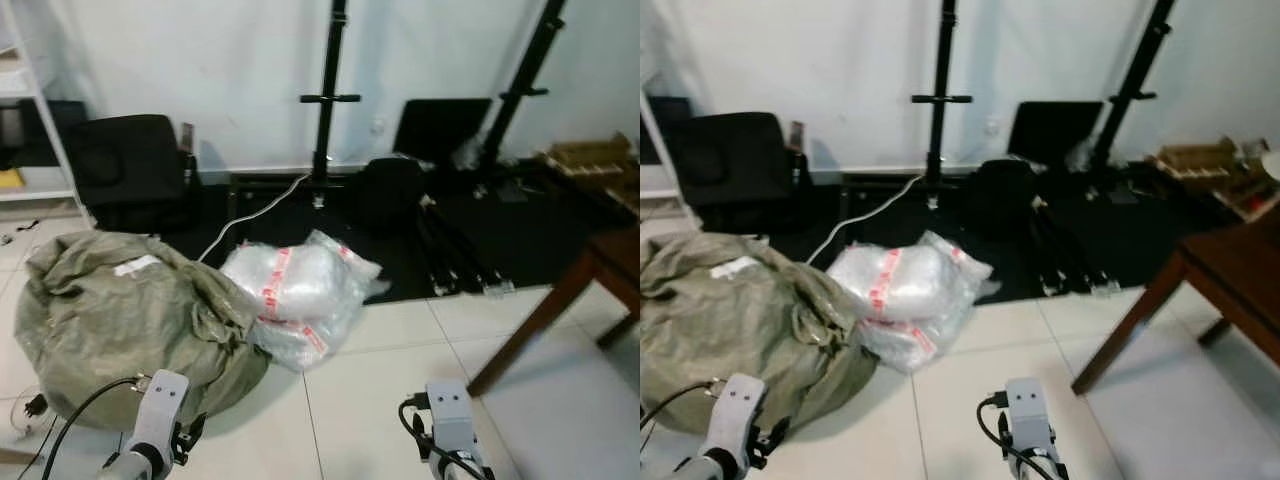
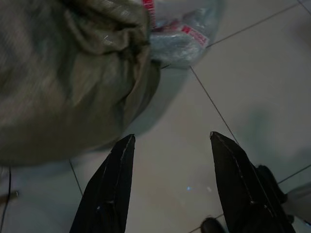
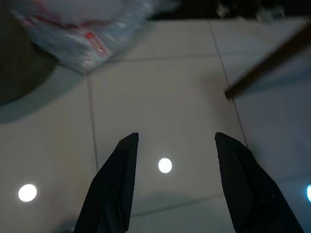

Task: Setting the table

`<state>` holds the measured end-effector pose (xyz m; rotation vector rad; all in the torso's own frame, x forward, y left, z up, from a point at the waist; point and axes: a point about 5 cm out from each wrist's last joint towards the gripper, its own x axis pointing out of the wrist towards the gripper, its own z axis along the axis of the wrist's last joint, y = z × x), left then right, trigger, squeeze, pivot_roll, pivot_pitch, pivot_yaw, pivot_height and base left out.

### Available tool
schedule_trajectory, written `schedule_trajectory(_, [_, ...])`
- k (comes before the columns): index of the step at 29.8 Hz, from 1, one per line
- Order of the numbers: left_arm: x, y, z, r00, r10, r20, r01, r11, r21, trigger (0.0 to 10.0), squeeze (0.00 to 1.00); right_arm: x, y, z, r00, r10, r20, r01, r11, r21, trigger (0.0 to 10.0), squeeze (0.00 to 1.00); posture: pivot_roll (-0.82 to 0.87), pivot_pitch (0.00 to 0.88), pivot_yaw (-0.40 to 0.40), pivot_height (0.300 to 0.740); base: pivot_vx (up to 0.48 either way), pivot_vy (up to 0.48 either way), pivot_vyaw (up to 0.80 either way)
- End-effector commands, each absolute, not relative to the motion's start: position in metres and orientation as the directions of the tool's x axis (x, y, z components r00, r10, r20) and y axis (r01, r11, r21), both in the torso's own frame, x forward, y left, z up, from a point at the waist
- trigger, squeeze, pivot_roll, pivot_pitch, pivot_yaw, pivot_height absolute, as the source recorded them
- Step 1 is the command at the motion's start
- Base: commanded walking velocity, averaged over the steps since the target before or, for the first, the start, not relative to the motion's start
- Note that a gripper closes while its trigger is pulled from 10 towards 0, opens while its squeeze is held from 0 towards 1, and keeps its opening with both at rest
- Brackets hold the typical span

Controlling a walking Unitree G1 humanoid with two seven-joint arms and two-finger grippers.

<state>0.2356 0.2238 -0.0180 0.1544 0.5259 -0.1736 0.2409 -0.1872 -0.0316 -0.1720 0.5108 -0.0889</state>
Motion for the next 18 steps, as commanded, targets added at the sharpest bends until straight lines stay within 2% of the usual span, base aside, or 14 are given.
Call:
schedule_trajectory(1, [0.2344, 0.2221, -0.0201, 0.845, -0.131, -0.518, 0.212, 0.972, 0.101, 10.0, 0.0, 0.2373, -0.1914, -0.0343, 0.86, -0.142, -0.491, 0.055, 0.981, -0.188, 10.0, 0.0, -0.02, 0.01, 0.063, 0.74, 0.0, 0.0, -0.77])
schedule_trajectory(18, [0.2367, 0.2212, -0.02, 0.845, -0.135, -0.517, 0.219, 0.97, 0.105, 10.0, 0.0, 0.237, -0.1921, -0.0339, 0.862, -0.146, -0.486, 0.061, 0.981, -0.185, 10.0, 0.0, -0.03, 0.008, 0.066, 0.74, 0.0, 0.0, -0.77])
